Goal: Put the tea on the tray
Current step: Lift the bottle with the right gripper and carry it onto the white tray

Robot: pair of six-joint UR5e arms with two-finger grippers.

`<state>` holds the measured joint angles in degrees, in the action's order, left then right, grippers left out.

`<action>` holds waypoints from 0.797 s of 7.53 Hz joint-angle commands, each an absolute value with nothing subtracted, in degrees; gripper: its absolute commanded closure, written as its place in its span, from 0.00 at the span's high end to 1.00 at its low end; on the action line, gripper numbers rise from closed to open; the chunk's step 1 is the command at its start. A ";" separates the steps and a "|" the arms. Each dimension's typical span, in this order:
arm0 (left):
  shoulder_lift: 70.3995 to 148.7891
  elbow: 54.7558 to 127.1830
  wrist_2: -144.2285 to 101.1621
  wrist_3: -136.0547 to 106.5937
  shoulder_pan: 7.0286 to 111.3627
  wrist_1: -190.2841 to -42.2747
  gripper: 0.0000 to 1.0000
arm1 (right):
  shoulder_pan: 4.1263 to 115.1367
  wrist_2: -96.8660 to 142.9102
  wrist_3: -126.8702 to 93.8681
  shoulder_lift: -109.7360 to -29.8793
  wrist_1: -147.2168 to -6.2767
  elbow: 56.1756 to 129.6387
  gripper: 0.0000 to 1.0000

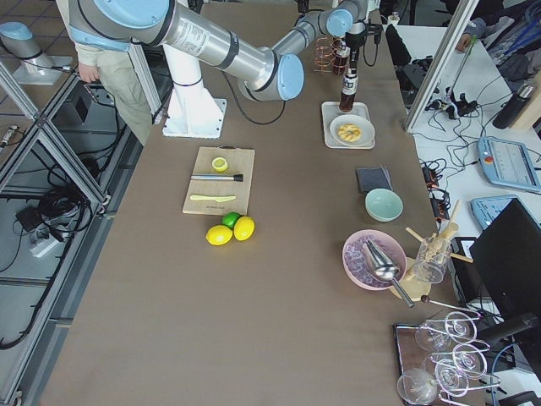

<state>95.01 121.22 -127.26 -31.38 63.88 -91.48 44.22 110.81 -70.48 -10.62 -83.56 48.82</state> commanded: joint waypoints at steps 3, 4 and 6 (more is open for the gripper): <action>95.19 120.67 -127.18 -31.82 63.90 -91.76 0.96 | 44.04 111.62 -70.05 -8.53 -79.10 42.28 0.98; 95.01 120.93 -127.18 -31.90 63.90 -91.76 0.96 | 43.86 111.62 -70.40 -8.53 -79.19 42.28 0.98; 94.75 121.72 -127.26 -31.99 64.07 -91.76 0.96 | 44.12 112.32 -70.14 -7.74 -79.98 44.02 0.99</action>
